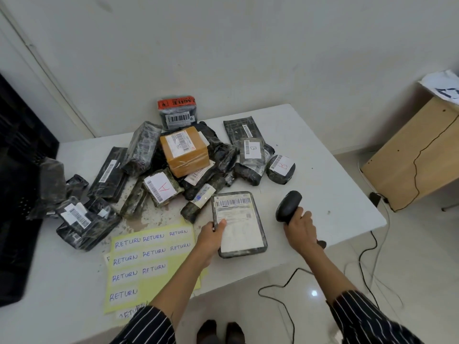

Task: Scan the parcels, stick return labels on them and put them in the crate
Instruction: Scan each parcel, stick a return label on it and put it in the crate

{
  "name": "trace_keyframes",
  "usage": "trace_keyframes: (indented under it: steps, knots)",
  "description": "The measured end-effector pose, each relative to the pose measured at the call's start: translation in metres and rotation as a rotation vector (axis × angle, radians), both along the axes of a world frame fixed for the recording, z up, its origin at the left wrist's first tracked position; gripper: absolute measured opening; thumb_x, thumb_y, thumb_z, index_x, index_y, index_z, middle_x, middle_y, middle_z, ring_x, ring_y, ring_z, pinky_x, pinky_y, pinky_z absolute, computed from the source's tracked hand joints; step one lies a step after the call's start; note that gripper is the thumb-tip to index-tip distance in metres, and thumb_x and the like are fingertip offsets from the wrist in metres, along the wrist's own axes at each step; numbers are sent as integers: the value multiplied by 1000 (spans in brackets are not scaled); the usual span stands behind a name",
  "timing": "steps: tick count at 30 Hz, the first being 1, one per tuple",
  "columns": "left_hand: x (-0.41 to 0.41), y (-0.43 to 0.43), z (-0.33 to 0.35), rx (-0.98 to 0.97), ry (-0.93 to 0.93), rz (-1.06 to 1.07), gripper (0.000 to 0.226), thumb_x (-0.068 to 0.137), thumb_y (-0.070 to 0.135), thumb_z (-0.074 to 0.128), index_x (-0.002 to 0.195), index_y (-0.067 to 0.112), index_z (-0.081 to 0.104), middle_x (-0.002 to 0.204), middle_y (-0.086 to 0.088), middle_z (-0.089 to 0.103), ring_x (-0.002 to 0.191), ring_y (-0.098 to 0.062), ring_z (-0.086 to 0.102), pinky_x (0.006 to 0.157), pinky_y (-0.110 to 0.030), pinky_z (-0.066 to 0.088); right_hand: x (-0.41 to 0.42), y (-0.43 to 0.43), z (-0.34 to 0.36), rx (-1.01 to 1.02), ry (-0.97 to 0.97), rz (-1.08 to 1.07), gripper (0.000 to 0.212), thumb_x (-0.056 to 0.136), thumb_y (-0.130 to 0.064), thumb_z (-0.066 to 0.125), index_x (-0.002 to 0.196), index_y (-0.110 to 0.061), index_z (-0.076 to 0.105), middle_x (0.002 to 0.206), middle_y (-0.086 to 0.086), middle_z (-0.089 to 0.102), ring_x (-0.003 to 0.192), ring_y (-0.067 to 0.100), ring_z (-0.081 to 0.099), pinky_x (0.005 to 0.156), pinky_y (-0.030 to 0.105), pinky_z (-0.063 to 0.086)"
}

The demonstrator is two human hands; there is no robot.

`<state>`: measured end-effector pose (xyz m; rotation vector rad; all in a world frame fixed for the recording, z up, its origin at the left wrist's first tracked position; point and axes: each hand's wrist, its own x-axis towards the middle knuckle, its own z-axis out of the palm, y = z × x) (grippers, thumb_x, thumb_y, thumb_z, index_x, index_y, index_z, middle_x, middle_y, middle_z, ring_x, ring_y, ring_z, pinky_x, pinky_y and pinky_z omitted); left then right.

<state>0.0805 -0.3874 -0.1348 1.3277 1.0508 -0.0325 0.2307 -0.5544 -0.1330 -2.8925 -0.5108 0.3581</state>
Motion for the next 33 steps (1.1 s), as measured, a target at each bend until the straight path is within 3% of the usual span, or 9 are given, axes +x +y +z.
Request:
trace_keyframes:
  steps: [3,6,9,13,17,22,27,31,33]
  knots:
    - [2,-6,-5,126,85,-43,32,98,41,42,107,11,49,113,-8,57,101,-24,56,87,-39,49,12,0,-18,-55,-105,101,60,55,-11,88,94,4,44,74,24,53,54,34,54,44,32,40]
    - [7,-11,-1,276,131,-91,37,99,38,41,111,4,50,112,-10,57,99,-24,54,74,-29,43,21,-1,-36,-46,-104,131,71,34,-13,95,83,1,45,62,20,49,43,30,48,35,27,38]
    - [7,-9,2,372,161,-155,38,98,36,45,111,1,51,113,-12,58,100,-26,56,71,-28,42,14,1,-24,-85,-89,131,60,50,-14,91,89,9,52,75,24,53,57,36,54,45,35,42]
    - [-12,3,4,462,163,-204,41,96,34,49,127,7,47,120,-11,55,107,-24,56,83,-32,47,0,12,-3,-179,-113,-31,68,81,-22,66,132,7,32,120,27,44,103,39,48,87,43,39]
    - [-60,31,-2,837,145,-334,38,94,26,53,129,13,47,125,-7,46,117,-22,46,88,-31,42,-50,36,11,259,-307,73,45,66,1,69,108,8,55,104,26,55,90,40,53,79,43,41]
    - [-119,61,-23,942,352,-683,75,88,53,48,149,18,22,159,-5,3,146,-25,4,117,-41,2,-142,94,8,572,263,429,14,88,0,51,99,-3,59,96,7,55,85,21,53,74,23,37]
    - [-139,64,-40,957,544,-774,79,83,73,18,132,17,44,134,-13,54,116,-29,59,102,-57,32,-171,136,-33,408,269,510,32,93,-9,49,123,-1,51,123,13,45,111,26,47,91,30,42]
    - [-137,63,-34,957,559,-784,79,72,74,37,133,24,44,124,-15,61,104,-32,64,80,-60,50,-167,145,-45,385,240,487,31,91,-11,54,121,-1,51,123,11,42,110,24,45,88,29,42]
    - [-134,62,-29,1010,525,-776,85,73,72,45,144,28,34,140,-20,43,121,-37,50,93,-65,40,-167,145,-47,403,215,501,29,90,-9,56,117,0,53,119,12,43,107,25,47,85,29,43]
